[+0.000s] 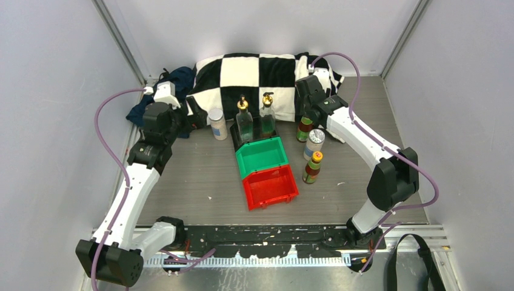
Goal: Organize the condiment bottles
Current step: Pick up the bottle from the center of the board.
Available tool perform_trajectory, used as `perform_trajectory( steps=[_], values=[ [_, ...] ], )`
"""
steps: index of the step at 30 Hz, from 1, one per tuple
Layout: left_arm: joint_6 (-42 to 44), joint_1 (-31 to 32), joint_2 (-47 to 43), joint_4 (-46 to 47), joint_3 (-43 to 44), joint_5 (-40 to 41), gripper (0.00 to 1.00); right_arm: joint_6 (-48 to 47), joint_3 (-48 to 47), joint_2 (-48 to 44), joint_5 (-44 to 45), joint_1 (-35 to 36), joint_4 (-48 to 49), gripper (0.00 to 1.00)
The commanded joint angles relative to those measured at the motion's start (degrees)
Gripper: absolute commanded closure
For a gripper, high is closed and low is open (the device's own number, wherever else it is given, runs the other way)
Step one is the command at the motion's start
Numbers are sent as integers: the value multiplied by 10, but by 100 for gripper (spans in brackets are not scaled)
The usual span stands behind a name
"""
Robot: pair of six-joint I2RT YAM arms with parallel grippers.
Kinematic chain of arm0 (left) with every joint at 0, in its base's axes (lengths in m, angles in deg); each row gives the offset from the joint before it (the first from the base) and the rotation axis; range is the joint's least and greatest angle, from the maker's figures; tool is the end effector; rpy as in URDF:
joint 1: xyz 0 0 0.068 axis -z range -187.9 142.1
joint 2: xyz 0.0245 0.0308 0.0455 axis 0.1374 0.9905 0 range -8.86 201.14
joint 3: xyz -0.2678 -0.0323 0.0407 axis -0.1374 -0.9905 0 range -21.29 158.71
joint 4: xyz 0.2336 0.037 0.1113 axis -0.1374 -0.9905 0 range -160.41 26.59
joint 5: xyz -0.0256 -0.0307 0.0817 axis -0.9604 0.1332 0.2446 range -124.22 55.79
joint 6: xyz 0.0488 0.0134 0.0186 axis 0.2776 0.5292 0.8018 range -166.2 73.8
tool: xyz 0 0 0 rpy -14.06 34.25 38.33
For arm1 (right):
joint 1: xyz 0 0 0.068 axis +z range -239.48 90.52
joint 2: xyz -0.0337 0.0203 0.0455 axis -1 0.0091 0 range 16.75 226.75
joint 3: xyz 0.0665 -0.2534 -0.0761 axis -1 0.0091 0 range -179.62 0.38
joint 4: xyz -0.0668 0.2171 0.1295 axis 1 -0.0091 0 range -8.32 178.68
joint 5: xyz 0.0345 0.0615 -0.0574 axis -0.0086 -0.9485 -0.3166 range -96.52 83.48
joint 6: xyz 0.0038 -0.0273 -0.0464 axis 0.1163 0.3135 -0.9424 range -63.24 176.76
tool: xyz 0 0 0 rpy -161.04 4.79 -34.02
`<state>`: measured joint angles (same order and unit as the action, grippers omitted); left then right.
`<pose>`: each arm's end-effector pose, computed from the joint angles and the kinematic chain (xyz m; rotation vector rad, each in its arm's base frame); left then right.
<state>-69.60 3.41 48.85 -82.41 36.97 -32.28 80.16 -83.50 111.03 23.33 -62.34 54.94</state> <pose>0.2232 -0.0435 0.3643 -0.2243 1.8973 -0.3798 0.3345 0.1514 0.3184 0.1768 2.2155 -0.1333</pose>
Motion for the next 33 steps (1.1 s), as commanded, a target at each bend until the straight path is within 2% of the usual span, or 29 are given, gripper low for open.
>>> perform_trajectory(
  steps=[1, 5, 8, 11, 15, 33],
  values=[
    [1, 3, -14, 28, -2, 5, 5, 13, 5, -11, -2, -4, 21, 43],
    [1, 3, -14, 29, -3, 5, 5, 13, 9, -10, -4, -4, 22, 50],
    [0, 3, -14, 31, -4, 3, 5, 13, 10, -8, -5, -5, 23, 61],
    [0, 3, -14, 32, -4, 3, 5, 13, 9, -4, -5, -7, 24, 74],
    [0, 3, -14, 32, -5, 3, 5, 7, 4, -2, -2, -7, 22, 98],
    [1, 3, -16, 39, -15, 10, 5, -38, -27, -77, -3, -8, 24, 99]
  ],
)
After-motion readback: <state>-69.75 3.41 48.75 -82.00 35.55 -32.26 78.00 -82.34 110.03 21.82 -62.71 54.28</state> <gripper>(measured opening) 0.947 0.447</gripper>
